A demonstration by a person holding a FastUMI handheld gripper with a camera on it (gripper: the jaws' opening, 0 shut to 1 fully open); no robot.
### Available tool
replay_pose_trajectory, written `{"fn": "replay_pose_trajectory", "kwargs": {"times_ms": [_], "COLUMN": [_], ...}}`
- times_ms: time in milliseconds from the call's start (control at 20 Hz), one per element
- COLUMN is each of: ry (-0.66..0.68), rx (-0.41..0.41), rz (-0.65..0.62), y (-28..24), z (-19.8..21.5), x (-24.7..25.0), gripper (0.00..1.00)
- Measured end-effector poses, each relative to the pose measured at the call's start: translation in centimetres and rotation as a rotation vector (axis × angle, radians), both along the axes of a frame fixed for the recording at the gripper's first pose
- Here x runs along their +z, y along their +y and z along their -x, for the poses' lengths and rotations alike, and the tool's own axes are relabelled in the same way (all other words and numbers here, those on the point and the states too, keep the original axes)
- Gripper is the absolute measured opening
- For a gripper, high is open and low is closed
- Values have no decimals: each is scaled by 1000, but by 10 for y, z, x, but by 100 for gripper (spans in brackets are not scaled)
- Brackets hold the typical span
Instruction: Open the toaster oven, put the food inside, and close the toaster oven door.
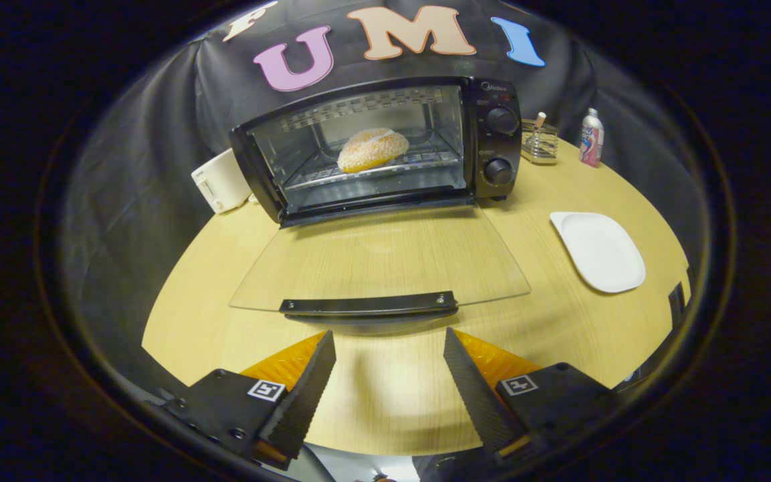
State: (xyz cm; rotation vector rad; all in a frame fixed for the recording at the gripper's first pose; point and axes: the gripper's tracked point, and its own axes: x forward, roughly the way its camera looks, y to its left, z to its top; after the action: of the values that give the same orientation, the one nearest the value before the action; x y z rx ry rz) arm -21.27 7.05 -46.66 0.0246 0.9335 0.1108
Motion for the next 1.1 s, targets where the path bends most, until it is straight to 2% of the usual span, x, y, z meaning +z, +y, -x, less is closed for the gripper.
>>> {"fn": "replay_pose_trajectory", "kwargs": {"times_ms": [450,1100], "ry": [23,-84], "rx": [40,61], "rz": [55,71], "y": [5,16], "z": [-5,-19], "x": [-12,31], "gripper": [99,100]}}
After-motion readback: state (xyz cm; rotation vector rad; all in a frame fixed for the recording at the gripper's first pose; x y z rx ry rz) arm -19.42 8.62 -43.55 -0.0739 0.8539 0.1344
